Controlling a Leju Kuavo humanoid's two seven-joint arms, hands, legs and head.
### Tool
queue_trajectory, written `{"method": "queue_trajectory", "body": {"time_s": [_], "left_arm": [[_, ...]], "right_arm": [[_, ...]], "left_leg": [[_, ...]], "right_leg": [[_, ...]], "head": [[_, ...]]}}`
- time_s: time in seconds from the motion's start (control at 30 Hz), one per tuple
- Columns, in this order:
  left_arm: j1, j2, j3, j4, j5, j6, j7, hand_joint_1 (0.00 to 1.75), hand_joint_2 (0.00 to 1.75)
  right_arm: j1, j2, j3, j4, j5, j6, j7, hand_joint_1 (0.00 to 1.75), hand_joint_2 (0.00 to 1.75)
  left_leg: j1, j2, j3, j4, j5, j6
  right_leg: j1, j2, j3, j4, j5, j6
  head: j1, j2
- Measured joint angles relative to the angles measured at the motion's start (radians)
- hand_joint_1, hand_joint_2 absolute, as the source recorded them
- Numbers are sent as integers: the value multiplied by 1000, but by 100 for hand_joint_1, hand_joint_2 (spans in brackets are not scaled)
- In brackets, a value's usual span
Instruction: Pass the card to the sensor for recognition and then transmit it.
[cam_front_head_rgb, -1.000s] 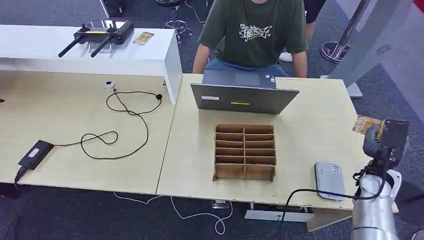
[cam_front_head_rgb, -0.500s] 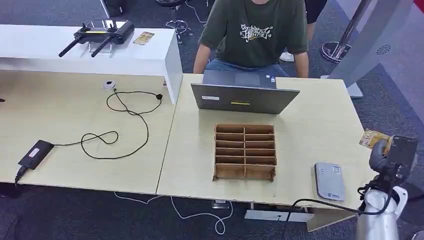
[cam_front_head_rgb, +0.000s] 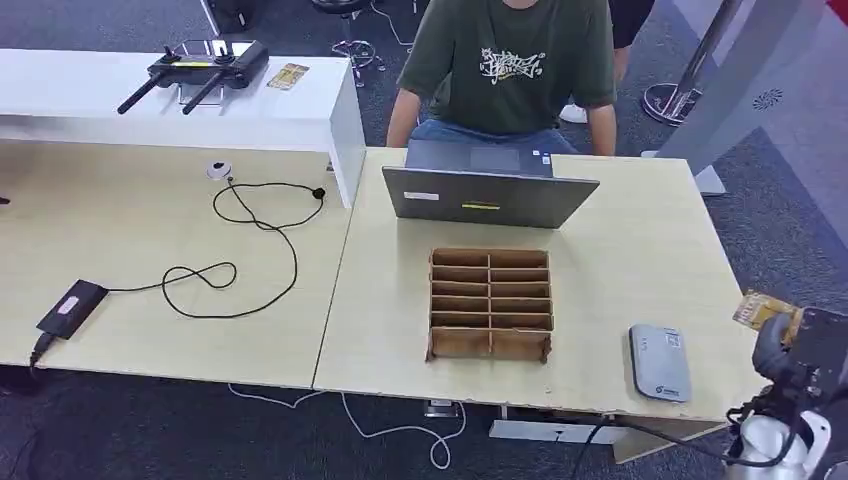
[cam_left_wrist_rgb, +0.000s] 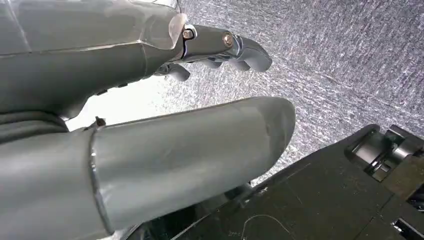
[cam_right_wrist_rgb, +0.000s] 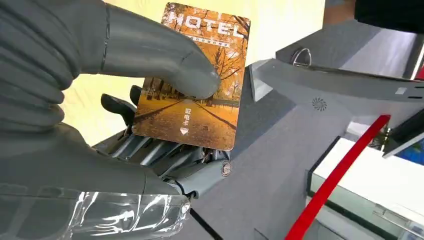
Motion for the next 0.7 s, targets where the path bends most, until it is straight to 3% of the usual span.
{"method": "queue_trajectory", "body": {"time_s": [0.7], "left_arm": [[0, -4, 0, 0, -16, 4, 4, 0, 0]], "right_arm": [[11, 3, -1, 46, 67, 62, 78, 175, 175]], "left_leg": [[0, 0, 0, 0, 0, 0]], "right_leg": [[0, 0, 0, 0, 0, 0]], "head": [[0, 0]]}}
